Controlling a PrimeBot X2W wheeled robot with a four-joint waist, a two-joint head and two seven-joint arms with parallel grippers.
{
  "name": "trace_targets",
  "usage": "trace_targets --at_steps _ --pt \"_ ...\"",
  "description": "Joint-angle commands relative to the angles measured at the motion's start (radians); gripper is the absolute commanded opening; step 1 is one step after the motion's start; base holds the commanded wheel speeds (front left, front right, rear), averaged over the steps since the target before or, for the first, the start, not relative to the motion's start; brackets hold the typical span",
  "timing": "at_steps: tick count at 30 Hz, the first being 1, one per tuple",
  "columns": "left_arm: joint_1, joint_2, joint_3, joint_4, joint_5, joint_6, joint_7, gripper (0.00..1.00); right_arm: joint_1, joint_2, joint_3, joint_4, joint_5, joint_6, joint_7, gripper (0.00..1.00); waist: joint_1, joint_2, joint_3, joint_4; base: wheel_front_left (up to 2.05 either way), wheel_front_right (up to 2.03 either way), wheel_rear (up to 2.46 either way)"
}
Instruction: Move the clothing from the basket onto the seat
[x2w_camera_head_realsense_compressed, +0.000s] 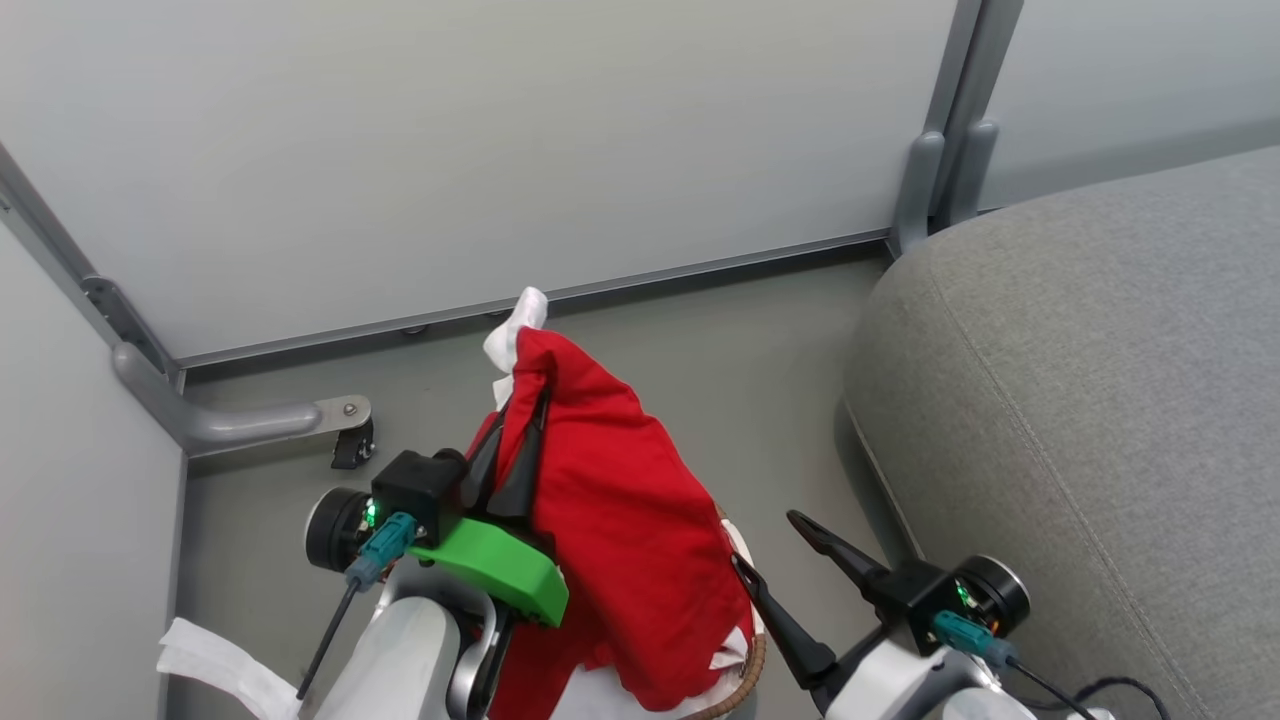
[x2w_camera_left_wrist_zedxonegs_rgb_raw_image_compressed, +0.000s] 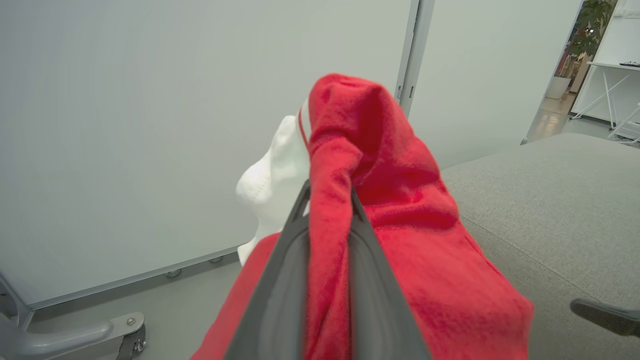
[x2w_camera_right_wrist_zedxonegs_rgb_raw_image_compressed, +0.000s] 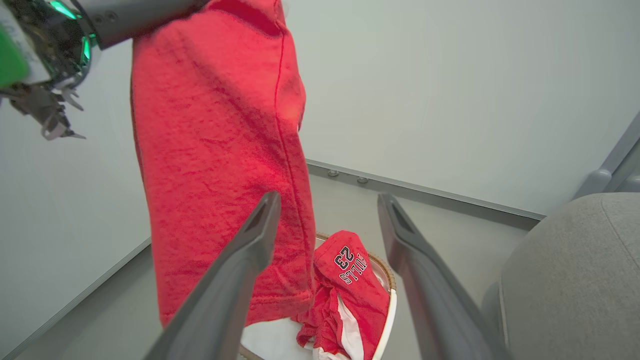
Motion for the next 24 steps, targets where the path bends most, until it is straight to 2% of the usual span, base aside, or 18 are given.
trace_targets --at_steps 1,6,12,17,22,23,24 --pt "-0.001 0.003 -0.006 -0.007 -0.005 -0.004 -0.001 0.0 -0.028 -0.011 0.022 0.009 0.021 -0.001 -0.002 1.0 0.0001 0.0 0.002 0.013 0.0 0.0 0.0" --pt "-0.016 0.003 -0.045 -0.012 -0.022 -0.004 -0.001 0.0 -0.122 -0.051 0.167 0.074 0.096 -0.001 -0.002 1.0 0.0001 0.0 0.01 0.043 0.0 0.0 0.0" --pt "-0.035 0.003 -0.084 -0.004 -0.032 -0.001 -0.001 0.0 -0.24 -0.07 0.338 0.152 0.22 -0.001 -0.002 1.0 0.0001 0.0 0.018 0.076 0.0 0.0 0.0" --pt "-0.05 0.002 -0.113 -0.006 -0.045 0.002 -0.001 0.0 -0.301 -0.049 0.415 0.204 0.285 -0.001 -0.002 1.0 0.0001 0.0 0.023 0.102 0.0 0.0 0.0" --pt "-0.06 0.003 -0.14 -0.01 -0.061 0.007 -0.001 0.0 -0.332 -0.018 0.442 0.251 0.304 -0.001 -0.002 1.0 0.0001 0.0 0.03 0.122 0.0 0.0 0.0" --pt "-0.061 0.002 -0.145 -0.011 -0.068 0.009 -0.001 0.0 -0.338 -0.01 0.444 0.263 0.304 -0.001 -0.002 0.93 0.0001 0.0 0.032 0.125 0.0 0.0 0.0" --pt "-0.061 0.003 -0.149 -0.011 -0.071 0.011 -0.001 0.0 -0.341 -0.002 0.444 0.273 0.305 -0.001 -0.002 0.48 0.0001 0.0 0.033 0.127 0.0 0.0 0.0"
